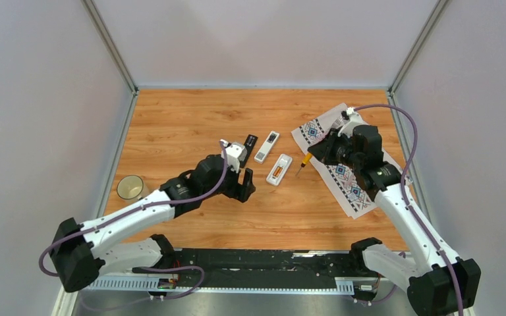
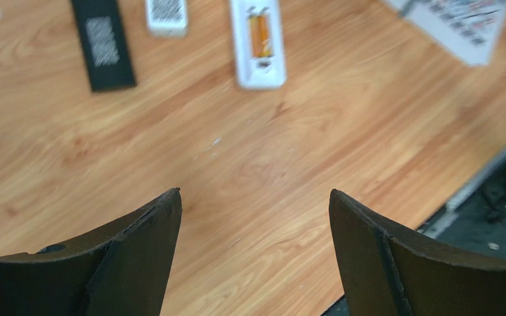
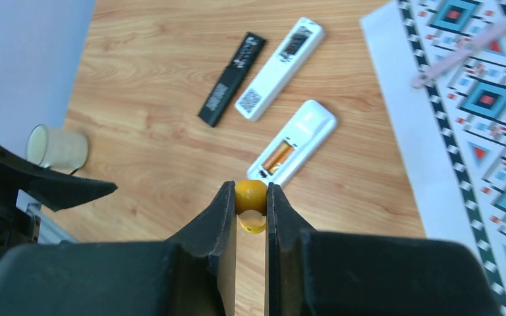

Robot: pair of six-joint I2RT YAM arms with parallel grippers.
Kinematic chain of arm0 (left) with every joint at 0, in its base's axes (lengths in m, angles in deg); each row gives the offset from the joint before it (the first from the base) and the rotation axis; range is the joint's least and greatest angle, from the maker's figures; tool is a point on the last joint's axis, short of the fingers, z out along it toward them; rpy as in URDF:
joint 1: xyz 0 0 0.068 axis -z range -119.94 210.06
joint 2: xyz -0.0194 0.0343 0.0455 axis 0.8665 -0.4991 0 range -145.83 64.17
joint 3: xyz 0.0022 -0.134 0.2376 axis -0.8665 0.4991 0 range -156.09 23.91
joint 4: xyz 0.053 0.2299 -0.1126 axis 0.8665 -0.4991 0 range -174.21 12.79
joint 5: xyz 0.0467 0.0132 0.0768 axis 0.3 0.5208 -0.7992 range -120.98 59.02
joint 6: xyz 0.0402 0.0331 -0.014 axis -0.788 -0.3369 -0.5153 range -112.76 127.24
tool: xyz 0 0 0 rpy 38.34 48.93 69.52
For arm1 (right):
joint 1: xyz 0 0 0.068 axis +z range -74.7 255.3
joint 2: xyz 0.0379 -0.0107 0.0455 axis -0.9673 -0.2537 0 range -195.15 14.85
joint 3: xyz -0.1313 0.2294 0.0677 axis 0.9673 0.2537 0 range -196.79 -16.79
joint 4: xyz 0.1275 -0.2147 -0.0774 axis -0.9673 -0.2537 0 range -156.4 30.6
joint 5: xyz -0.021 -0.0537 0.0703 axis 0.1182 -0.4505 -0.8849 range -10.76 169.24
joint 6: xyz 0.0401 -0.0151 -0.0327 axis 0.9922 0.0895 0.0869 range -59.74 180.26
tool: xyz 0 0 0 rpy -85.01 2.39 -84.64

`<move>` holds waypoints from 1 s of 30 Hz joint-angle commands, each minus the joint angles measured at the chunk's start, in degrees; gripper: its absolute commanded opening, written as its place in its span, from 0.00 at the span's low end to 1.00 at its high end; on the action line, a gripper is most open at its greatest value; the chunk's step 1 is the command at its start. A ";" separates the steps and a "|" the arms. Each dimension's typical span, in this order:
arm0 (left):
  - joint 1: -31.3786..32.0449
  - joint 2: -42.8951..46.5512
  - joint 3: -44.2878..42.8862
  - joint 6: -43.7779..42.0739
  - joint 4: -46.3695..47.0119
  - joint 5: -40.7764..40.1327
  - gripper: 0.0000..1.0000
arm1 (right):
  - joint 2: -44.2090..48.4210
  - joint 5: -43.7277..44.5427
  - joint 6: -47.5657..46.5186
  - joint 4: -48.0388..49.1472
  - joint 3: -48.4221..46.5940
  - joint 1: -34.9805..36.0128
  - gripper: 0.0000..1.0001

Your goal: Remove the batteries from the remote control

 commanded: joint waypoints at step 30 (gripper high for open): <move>0.34 -57.40 -43.16 -2.95 -13.98 -3.29 0.87 | 6.46 5.54 -1.97 -6.37 -2.36 -2.16 0.00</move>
